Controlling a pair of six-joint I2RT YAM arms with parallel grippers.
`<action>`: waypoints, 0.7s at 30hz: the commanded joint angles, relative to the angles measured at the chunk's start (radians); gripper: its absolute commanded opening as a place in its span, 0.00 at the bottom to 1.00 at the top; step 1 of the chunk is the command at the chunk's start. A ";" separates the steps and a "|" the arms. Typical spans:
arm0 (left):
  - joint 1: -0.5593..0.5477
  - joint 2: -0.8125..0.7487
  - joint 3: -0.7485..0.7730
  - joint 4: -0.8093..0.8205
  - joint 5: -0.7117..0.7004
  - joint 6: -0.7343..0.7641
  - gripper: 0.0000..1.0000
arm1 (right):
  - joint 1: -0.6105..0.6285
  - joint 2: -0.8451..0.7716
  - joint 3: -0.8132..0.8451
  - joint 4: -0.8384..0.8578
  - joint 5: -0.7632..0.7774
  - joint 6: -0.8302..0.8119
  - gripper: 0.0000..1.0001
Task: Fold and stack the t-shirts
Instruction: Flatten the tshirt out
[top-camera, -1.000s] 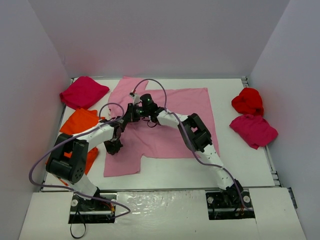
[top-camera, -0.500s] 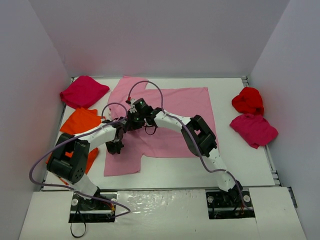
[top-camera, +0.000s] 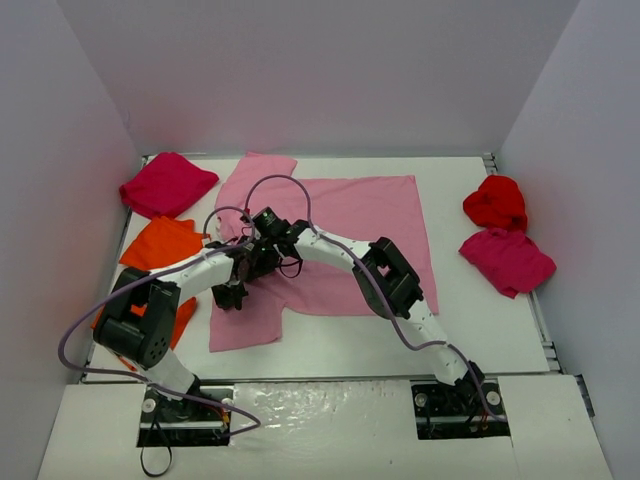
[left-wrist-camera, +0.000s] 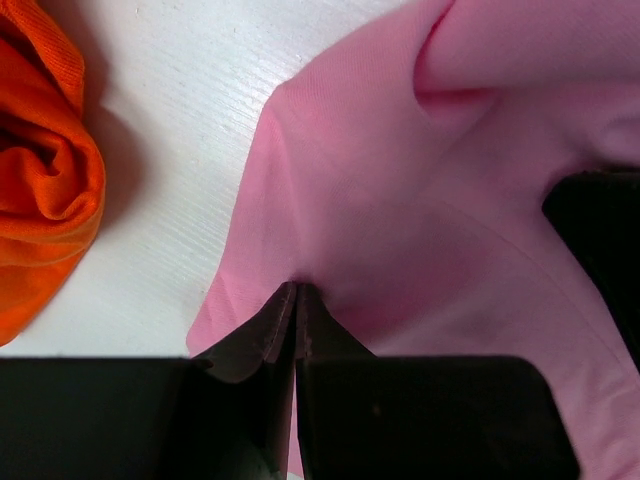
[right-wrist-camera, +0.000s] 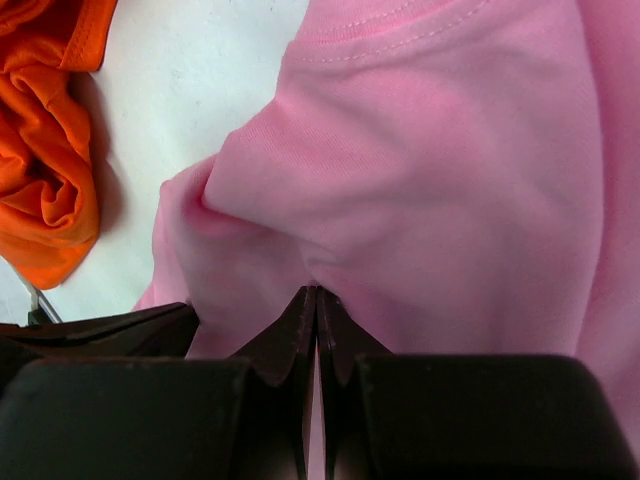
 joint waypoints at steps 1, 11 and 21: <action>-0.048 0.243 -0.250 0.283 0.507 -0.148 0.00 | -0.020 0.054 0.001 -0.085 0.108 -0.014 0.00; -0.087 0.204 -0.310 0.319 0.540 -0.189 0.00 | -0.027 0.059 0.006 -0.082 0.043 -0.028 0.00; -0.105 0.149 -0.389 0.360 0.559 -0.216 0.00 | -0.009 -0.001 -0.125 -0.049 0.038 -0.075 0.00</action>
